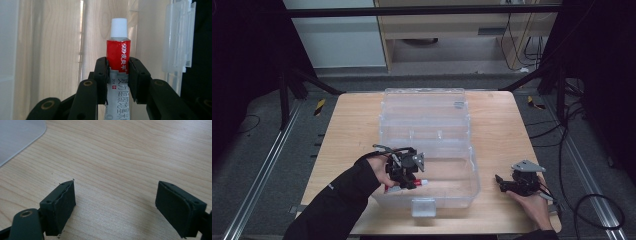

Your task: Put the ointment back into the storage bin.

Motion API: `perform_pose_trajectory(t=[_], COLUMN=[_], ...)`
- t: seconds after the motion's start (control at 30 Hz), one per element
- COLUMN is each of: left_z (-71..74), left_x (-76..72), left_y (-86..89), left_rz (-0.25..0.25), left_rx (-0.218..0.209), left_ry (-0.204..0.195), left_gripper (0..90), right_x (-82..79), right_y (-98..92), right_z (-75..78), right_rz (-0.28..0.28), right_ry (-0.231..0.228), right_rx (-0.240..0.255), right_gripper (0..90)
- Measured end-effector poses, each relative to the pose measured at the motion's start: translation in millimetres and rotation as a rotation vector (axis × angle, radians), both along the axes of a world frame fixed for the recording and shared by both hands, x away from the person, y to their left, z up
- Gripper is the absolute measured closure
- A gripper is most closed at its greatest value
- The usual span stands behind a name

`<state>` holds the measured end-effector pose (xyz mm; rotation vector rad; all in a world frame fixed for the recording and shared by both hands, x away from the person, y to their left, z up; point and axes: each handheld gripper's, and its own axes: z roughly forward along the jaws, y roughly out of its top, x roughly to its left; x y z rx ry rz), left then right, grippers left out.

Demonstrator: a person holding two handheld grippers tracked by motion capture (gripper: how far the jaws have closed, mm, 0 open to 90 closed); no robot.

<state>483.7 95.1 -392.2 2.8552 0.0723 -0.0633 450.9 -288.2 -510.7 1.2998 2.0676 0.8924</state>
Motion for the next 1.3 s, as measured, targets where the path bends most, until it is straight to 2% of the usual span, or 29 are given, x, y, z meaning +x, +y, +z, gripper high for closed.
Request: perform_pose_trajectory(t=[0.03,0.23,0.37,0.87,1.0,1.07,1.2,1.23,1.27,1.3], left_z=[-0.8,-9.7,-13.5,-25.8,-28.5,-29.7,-34.6,-36.3,-37.2,-37.6], left_x=[-0.5,3.0,2.9,4.3,6.2,4.9,5.9,7.5,6.2,7.0], left_y=[0.3,1.2,2.8,1.0,-0.9,-1.0,-0.6,-1.0,-0.2,0.0], left_rz=[0.019,0.002,0.014,0.012,-0.013,0.01,0.008,-0.019,0.008,0.003], left_rx=[-0.001,0.011,0.022,0.068,0.073,0.079,0.073,0.074,0.075,0.075], left_ry=[0.008,0.017,0.026,0.026,0.017,0.018,0.03,0.02,0.027,0.029], left_gripper=[69.9,69.9,70.0,69.9,70.0,69.9,69.9,69.9,69.9,69.8], right_x=[0.0,0.0,-0.1,-0.1,-0.2,-0.1,-0.2,-0.2,-0.1,-0.2], right_y=[0.0,0.0,0.1,0.2,0.3,0.4,0.3,0.3,0.4,0.3], right_z=[0.0,-0.1,0.0,0.0,0.0,-0.2,-0.1,-0.1,-0.1,-0.1], right_rz=[0.0,0.001,0.001,0.005,0.007,0.008,0.008,0.008,0.008,0.008], right_ry=[0.0,-0.001,0.0,0.0,0.0,-0.002,0.0,0.0,-0.001,0.0], right_rx=[0.0,-0.002,-0.002,0.0,0.0,0.0,-0.001,-0.001,0.0,-0.001], right_gripper=[16.6,16.6,16.6,16.6,16.6,16.6,16.5,16.5,16.5,16.5])
